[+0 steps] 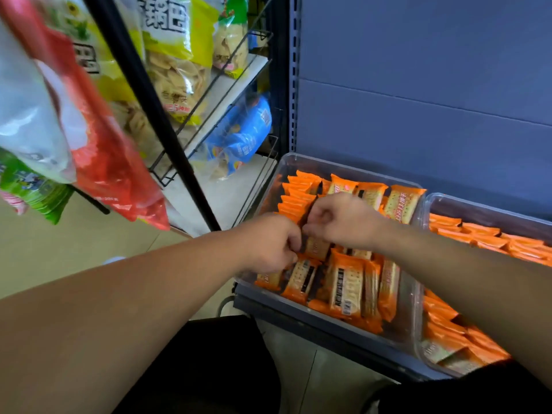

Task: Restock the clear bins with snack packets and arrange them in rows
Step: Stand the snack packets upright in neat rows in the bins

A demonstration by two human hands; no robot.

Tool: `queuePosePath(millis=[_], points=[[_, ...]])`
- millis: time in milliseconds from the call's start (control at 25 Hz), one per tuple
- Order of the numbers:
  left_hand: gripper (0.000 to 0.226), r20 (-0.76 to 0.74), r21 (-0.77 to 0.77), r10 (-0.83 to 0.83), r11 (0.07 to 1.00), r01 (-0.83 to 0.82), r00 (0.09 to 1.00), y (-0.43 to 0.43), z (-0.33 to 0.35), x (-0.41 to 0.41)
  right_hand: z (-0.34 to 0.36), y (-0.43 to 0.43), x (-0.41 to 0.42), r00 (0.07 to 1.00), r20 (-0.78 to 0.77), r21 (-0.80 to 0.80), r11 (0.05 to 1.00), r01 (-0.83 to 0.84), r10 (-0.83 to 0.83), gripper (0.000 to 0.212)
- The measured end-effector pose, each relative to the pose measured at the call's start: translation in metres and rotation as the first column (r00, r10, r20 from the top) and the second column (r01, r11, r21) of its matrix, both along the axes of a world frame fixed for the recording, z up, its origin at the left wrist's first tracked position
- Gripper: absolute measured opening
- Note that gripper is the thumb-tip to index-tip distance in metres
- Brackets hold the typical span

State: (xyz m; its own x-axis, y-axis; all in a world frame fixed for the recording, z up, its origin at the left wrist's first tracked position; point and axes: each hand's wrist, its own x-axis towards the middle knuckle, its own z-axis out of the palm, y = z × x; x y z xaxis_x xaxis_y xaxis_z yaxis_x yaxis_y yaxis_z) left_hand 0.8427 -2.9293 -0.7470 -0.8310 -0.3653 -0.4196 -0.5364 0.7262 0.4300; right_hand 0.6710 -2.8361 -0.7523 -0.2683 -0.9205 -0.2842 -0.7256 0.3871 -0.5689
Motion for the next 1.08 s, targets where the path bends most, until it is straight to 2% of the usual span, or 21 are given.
queuePosePath(millis=[80,160,280,440,600,680,760,920,1080], points=[[0.004,0.02,-0.089,-0.221,0.971,0.221,0.975,0.004,-0.017,-0.023,0.008,0.019,-0.021,0.972,0.2,-0.039,0.99,0.133,-0.123,0.017],[0.011,0.116,-0.118,-0.4,0.903,0.413,0.909,0.003,-0.031,-0.045,0.012,0.035,-0.034,0.949,0.272,-0.047,0.982,0.182,-0.162,0.02],[0.036,0.272,-0.071,-0.518,0.83,0.554,0.811,-0.005,-0.046,-0.062,0.016,0.051,-0.047,0.925,0.335,-0.006,0.982,0.191,-0.177,0.018],[0.05,0.417,0.022,-0.549,0.803,0.596,0.724,-0.005,-0.055,-0.072,0.018,0.062,-0.059,0.894,0.397,0.062,0.978,0.198,-0.206,0.014],[0.046,0.427,0.12,-0.493,0.862,0.492,0.758,-0.001,-0.057,-0.081,0.015,0.059,-0.057,0.887,0.4,0.096,0.973,0.209,-0.23,0.016],[0.048,0.431,0.159,-0.497,0.863,0.479,0.753,-0.001,-0.056,-0.083,0.016,0.057,-0.056,0.888,0.397,0.117,0.972,0.203,-0.233,0.016],[0.048,0.386,0.148,-0.5,0.863,0.483,0.775,-0.005,-0.051,-0.079,0.017,0.057,-0.056,0.888,0.395,0.126,0.971,0.201,-0.235,0.016],[0.044,0.201,0.129,-0.472,0.881,0.455,0.858,-0.011,-0.042,-0.066,0.018,0.056,-0.057,0.899,0.374,0.117,0.973,0.198,-0.228,0.014],[0.04,0.227,0.07,-0.481,0.875,0.479,0.847,-0.002,-0.038,-0.056,0.022,0.059,-0.053,0.906,0.372,0.114,0.978,0.172,-0.203,0.012]])
